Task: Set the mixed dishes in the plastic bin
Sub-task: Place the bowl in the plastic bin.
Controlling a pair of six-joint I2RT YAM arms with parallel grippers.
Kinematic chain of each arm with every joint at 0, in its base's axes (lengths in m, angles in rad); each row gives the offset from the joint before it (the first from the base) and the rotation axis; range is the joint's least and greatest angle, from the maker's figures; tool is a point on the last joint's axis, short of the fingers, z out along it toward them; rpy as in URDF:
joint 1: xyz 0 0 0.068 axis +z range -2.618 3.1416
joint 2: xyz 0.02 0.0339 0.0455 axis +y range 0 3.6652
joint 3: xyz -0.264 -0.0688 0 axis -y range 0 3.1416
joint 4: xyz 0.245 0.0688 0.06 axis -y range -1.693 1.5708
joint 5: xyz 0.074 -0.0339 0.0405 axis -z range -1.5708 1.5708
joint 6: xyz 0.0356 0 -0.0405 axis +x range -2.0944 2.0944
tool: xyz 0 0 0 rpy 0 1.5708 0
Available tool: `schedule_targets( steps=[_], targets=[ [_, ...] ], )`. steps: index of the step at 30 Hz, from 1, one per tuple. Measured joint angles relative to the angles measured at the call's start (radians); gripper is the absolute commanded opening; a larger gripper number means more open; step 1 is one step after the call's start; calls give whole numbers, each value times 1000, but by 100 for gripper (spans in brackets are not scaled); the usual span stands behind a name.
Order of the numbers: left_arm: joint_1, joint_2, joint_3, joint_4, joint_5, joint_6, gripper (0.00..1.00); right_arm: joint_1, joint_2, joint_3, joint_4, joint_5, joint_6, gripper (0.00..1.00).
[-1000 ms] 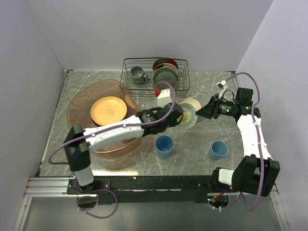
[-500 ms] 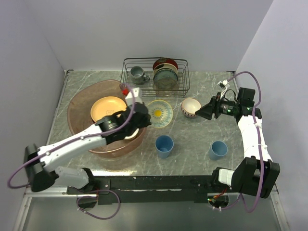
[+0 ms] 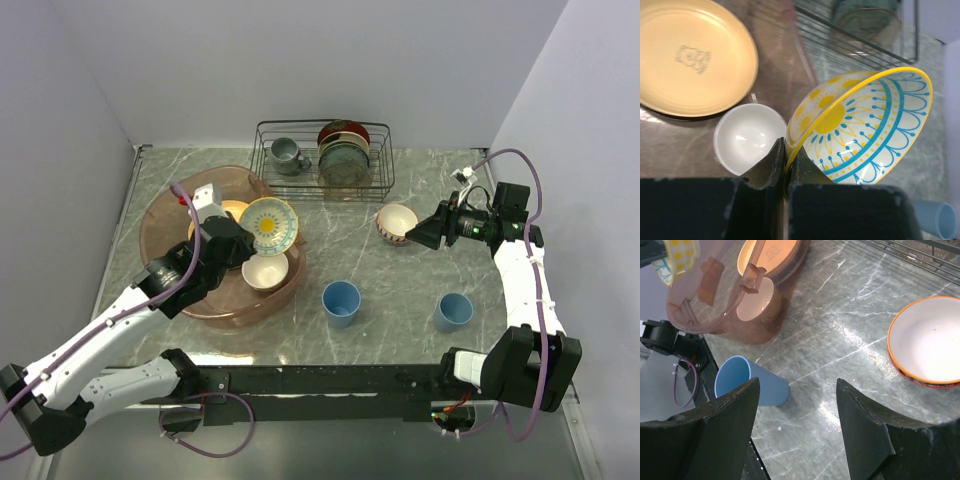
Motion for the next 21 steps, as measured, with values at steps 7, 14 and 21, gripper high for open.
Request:
schedule_targets(
  steps=[7, 14, 21],
  targets=[
    [125, -23, -79, -43, 16, 0, 1, 0, 0, 0, 0, 2, 0, 70],
    [208, -14, -119, -40, 70, 2, 1, 0, 0, 0, 0, 10, 0, 70],
    [256, 35, -165, -16, 145, 18, 3, 0, 1, 0, 0, 17, -1, 70]
  ],
)
